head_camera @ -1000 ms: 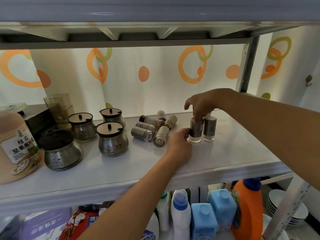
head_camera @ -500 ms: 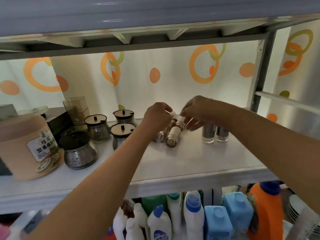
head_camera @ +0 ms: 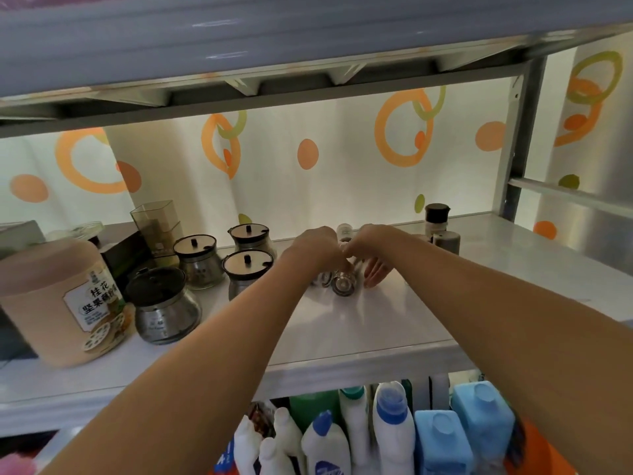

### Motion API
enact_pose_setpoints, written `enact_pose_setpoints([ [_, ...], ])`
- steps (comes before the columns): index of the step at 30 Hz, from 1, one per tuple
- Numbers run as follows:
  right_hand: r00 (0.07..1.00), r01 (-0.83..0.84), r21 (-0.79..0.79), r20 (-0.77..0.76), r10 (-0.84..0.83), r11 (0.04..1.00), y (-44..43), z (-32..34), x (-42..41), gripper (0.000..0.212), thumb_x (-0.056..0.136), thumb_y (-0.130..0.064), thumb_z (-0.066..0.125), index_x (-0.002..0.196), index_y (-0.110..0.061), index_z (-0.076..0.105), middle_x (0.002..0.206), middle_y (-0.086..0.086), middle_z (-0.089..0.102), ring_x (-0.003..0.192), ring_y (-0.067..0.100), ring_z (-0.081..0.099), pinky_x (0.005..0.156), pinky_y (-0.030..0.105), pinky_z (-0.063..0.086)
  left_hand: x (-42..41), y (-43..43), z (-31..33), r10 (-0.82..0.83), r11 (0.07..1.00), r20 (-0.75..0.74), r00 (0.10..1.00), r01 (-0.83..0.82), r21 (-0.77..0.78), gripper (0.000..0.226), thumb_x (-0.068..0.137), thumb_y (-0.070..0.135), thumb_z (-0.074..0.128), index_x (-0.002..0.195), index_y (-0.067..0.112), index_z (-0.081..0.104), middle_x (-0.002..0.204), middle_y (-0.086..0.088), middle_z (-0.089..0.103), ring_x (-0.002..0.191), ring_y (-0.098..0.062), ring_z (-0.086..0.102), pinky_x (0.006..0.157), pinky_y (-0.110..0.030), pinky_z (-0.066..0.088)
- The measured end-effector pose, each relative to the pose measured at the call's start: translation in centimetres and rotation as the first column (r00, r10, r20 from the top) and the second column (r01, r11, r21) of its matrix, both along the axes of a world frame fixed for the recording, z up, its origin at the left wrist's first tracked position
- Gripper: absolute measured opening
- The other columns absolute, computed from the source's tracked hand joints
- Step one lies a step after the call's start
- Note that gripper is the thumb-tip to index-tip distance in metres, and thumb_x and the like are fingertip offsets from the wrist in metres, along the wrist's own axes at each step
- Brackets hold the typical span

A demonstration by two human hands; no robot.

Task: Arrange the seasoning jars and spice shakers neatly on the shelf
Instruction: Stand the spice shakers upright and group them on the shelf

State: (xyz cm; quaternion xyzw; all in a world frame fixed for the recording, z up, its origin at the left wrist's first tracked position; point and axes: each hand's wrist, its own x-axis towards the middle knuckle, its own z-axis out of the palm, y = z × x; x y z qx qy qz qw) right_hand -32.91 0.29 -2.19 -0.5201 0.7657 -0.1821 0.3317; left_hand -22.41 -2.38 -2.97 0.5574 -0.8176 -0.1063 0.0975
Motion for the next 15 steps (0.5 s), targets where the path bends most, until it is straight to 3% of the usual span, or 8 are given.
enact_pose_setpoints([
  [7,0.992,-0.023,0.059,-0.124,0.031,0.998,-1.6,-0.6,0.8,0.032,0.092,-0.017,0.059,0.117,-0.005,0.044,0.089,0.023,0.063,0.083,0.037,0.072,0.086,0.048,0.058,0.1,0.2,-0.9,0.040,0.998,-0.030,0.999,-0.039,0.042,0.032,0.076,0.032,0.073,0.068,0.016,0.047,0.068,0.000,0.054,0.072,-0.019,0.057,0.058,-0.026,0.043],
  [10,0.989,-0.029,0.040,-0.146,0.035,0.999,-1.9,-1.3,0.8,0.034,0.088,-0.011,0.058,0.119,-0.004,0.048,0.093,0.023,0.066,0.075,0.037,0.072,0.079,0.048,0.060,0.2,0.4,-1.1,0.045,0.998,-0.065,0.997,-0.043,0.036,0.028,0.076,0.030,0.071,0.066,0.016,0.048,0.066,0.000,0.056,0.063,-0.014,0.055,0.050,-0.024,0.039],
  [12,0.988,-0.044,0.025,-0.147,0.047,0.999,-1.8,-1.3,0.7,0.028,0.088,-0.012,0.059,0.113,-0.003,0.051,0.100,0.024,0.068,0.075,0.036,0.072,0.077,0.046,0.061,0.4,0.7,-1.3,0.047,0.998,-0.095,0.994,-0.043,0.041,0.028,0.074,0.031,0.072,0.065,0.016,0.049,0.065,0.000,0.056,0.060,-0.013,0.054,0.047,-0.024,0.035],
  [15,0.986,-0.101,0.009,-0.134,0.102,0.995,-0.9,-0.2,0.2,0.019,0.088,-0.012,0.061,0.100,0.002,0.058,0.097,0.024,0.071,0.080,0.036,0.072,0.082,0.047,0.060,0.6,1.2,-1.8,0.044,0.998,-0.157,0.987,-0.036,0.053,0.029,0.072,0.035,0.073,0.064,0.017,0.052,0.074,-0.003,0.063,0.071,-0.020,0.061,0.052,-0.023,0.038],
])
